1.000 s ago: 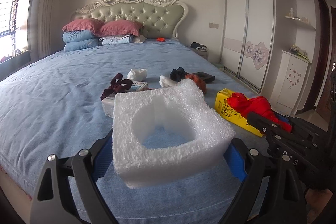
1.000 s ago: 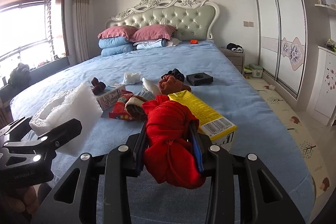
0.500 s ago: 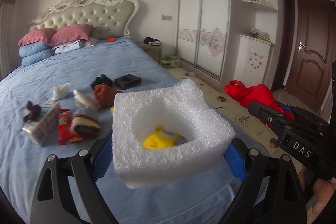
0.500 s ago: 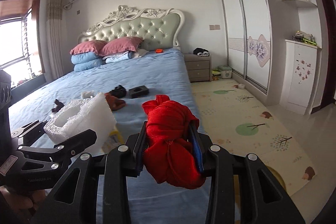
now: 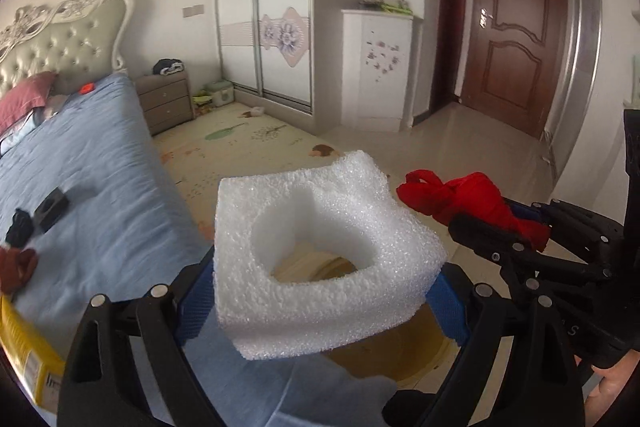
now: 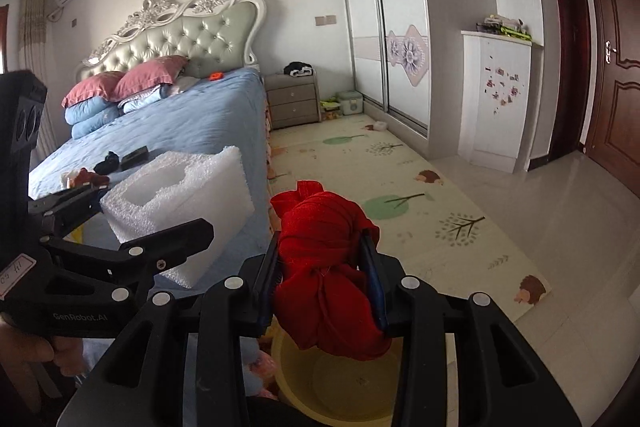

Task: Collect trash
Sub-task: 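Carry foam block and red cloth to the yellow bin and release both, then swing both tools back toward the items on the bed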

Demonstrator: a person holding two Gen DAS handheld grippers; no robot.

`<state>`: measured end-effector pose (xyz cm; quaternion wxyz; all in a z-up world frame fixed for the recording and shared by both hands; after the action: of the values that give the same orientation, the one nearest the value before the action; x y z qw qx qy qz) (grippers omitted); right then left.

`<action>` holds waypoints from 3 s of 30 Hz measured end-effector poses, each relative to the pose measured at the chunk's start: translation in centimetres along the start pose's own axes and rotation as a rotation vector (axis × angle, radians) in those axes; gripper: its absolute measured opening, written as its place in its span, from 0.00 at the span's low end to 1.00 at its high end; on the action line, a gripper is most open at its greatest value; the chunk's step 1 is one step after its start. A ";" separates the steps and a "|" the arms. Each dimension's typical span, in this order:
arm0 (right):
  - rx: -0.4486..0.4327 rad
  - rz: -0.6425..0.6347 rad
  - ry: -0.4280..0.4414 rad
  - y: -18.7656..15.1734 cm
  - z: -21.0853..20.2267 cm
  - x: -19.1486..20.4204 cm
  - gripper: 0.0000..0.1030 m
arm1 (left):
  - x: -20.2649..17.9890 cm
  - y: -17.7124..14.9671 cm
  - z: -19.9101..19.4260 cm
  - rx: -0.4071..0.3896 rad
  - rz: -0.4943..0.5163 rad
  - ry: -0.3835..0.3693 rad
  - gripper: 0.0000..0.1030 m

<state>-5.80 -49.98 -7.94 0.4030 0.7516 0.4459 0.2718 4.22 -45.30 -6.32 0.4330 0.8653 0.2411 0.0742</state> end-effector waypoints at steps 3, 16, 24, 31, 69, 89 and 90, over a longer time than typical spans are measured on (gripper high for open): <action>0.073 -0.011 -0.051 -1.2 2.6 -2.6 0.36 | -1.2 0.4 4.9 0.143 0.003 -0.095 0.87; 0.287 -0.098 -0.125 -8.8 10.3 -4.8 0.82 | 1.0 -1.7 17.8 0.611 -0.189 -0.174 0.96; 0.318 -0.044 -0.109 -10.2 10.0 -5.2 0.83 | 0.6 -3.0 18.6 0.653 -0.176 -0.211 0.96; 0.186 -0.019 -0.122 -8.4 7.3 -4.8 0.82 | -0.3 -0.1 13.7 0.407 -0.115 -0.207 0.96; -0.329 -0.209 0.339 2.1 -9.5 25.0 0.92 | 19.2 -10.6 -27.7 -0.359 -0.362 0.615 0.96; -0.123 -0.353 0.371 0.1 -3.4 30.9 0.92 | 24.3 -15.1 -27.0 -0.284 -0.460 0.650 0.96; -0.110 -0.354 0.369 0.1 -2.9 31.1 0.91 | 24.4 -15.0 -26.7 -0.278 -0.459 0.645 0.96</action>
<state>6.15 -21.28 -4.76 0.3963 0.5766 0.6211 0.3533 11.19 -6.85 -3.70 0.4533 0.6547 0.5388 0.2749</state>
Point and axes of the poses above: each gripper's, at about its wrist camera, not at the fingertips, and z roughly the way its jaws point, x to its left, y to its top, the point moved 7 cm from there along z, roughly the way its jaws point, and after that the axes turned 9 degrees about -y, right-handed, at the moved point
